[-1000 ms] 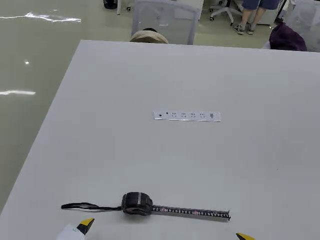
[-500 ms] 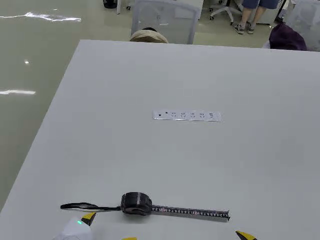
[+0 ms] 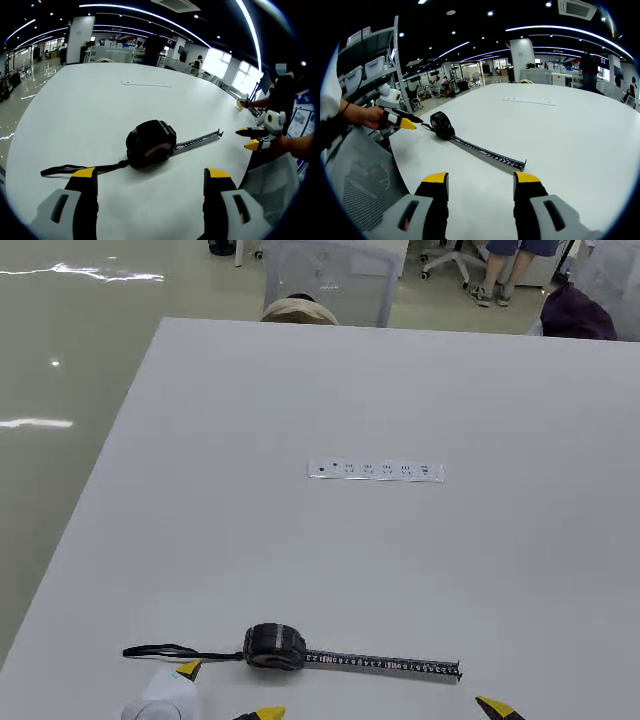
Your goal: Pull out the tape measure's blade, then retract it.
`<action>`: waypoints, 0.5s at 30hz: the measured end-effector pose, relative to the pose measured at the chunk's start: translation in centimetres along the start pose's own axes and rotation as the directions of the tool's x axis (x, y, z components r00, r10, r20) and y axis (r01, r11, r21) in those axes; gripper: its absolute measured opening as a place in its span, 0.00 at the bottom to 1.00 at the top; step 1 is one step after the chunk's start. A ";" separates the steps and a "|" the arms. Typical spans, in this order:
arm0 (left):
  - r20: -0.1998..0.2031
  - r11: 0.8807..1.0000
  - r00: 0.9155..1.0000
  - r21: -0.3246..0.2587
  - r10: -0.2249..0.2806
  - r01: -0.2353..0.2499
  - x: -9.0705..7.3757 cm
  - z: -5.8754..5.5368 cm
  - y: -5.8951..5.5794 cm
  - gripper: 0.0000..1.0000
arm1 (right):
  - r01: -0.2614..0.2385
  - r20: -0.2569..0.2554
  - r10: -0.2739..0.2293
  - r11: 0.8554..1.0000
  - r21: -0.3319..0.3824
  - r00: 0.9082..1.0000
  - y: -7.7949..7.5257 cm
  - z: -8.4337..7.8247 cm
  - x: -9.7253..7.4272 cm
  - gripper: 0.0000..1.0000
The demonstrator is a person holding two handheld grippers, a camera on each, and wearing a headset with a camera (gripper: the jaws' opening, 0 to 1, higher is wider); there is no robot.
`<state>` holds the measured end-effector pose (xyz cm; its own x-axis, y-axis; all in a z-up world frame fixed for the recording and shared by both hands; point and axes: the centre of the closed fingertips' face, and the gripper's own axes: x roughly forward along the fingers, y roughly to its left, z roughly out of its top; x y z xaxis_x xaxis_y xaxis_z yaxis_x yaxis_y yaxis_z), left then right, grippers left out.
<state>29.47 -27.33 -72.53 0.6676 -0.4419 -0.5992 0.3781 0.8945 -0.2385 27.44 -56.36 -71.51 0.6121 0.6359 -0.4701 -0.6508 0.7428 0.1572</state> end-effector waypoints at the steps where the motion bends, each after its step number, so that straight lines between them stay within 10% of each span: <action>1: -0.004 1.000 1.000 -0.006 0.001 -0.001 0.1 0.0 0.0 0.86 | 0.001 0.000 -0.001 1.000 0.000 1.000 -0.1 0.0 0.0 0.52; 15: -0.009 0.999 1.000 -0.033 0.021 -0.021 1.0 0.4 -0.5 0.87 | -0.002 -0.001 0.002 1.000 -0.006 1.000 -0.6 0.1 0.1 0.51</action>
<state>30.17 -28.27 -72.72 0.6692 -0.4226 -0.6112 0.3423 0.9054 -0.2511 27.93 -56.76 -71.53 0.6106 0.6372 -0.4703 -0.6549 0.7401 0.1525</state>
